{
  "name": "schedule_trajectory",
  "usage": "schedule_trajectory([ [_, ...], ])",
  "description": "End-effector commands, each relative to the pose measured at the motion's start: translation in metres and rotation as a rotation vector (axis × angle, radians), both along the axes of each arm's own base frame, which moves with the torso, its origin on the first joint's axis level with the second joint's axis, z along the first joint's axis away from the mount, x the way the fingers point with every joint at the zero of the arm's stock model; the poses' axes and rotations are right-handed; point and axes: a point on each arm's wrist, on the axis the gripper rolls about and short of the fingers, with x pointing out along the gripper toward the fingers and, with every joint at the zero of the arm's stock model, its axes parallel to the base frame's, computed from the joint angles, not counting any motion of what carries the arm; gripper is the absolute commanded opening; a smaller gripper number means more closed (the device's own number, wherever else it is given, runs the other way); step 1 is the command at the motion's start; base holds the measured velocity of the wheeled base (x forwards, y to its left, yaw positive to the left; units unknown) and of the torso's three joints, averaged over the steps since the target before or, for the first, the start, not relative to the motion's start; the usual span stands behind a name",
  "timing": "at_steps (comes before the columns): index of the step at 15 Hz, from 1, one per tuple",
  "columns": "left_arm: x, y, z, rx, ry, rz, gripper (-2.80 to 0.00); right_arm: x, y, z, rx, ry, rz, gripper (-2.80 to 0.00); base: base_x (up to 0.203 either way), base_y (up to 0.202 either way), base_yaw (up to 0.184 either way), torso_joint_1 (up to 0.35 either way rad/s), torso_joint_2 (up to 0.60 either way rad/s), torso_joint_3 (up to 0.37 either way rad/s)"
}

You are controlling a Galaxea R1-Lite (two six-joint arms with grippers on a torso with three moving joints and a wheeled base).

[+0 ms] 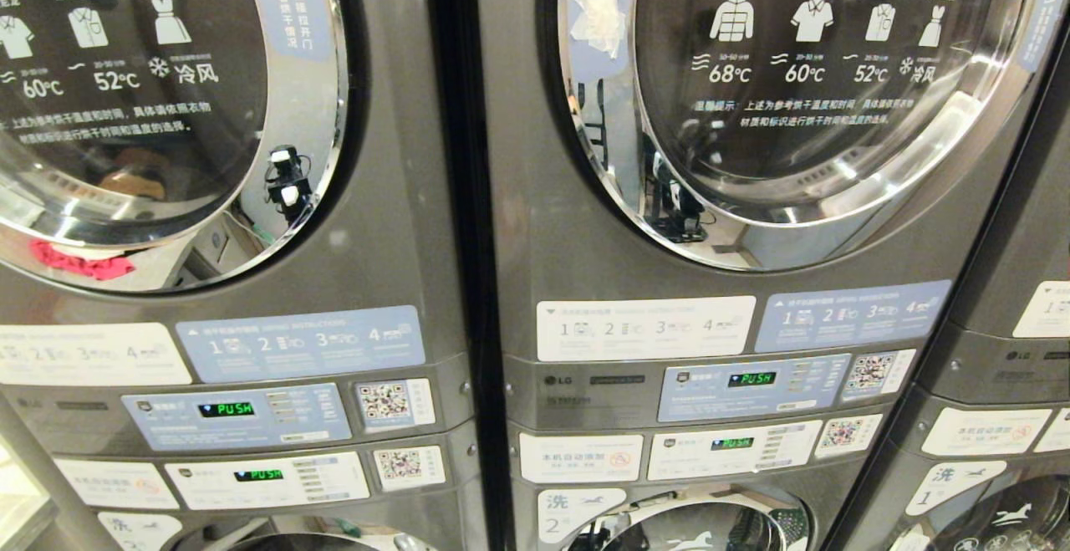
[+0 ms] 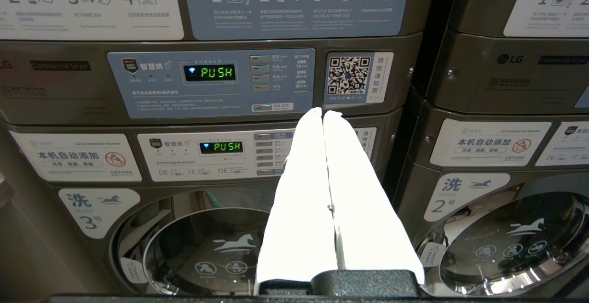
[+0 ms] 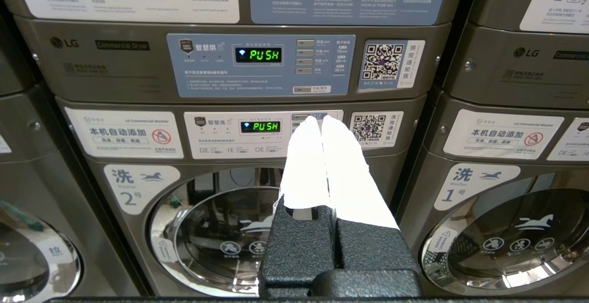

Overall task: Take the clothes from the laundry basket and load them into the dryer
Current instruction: Open the dryer

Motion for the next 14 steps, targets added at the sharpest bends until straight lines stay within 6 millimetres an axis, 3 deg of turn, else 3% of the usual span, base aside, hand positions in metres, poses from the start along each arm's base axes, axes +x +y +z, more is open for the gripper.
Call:
schedule_trajectory([
  [1,0.000,0.000,0.000,0.000,0.001,0.001,-2.80,0.000,0.000,0.000,-0.006,0.002,0.002,-2.80,0.000,0.000,0.000,0.000,0.00,0.000],
  [4,0.000,0.000,0.000,0.000,0.001,0.001,-2.80,-0.001,0.000,0.004,-0.010,-0.012,-0.005,-2.80,0.000,0.000,0.000,0.000,0.00,0.000],
  [7,0.000,0.000,0.000,-0.001,0.001,0.001,-2.80,-0.017,0.000,0.054,-0.021,-0.121,0.012,-2.80,0.000,0.000,0.000,0.000,0.00,0.000],
  [9,0.000,0.000,0.000,0.000,0.001,0.001,-2.80,-0.015,0.001,0.094,-0.014,-0.104,0.038,-2.80,0.000,0.000,0.000,0.000,0.00,0.000],
  [12,0.000,0.000,0.000,0.000,0.001,0.001,-2.80,0.024,0.003,0.171,-0.002,-0.033,0.136,-2.80,0.000,0.000,0.000,0.000,0.00,0.000],
  [14,0.000,0.000,0.000,0.000,0.001,0.001,-2.80,0.069,0.006,0.218,0.006,-0.001,0.248,-2.80,0.000,0.000,0.000,0.000,0.00,0.000],
])
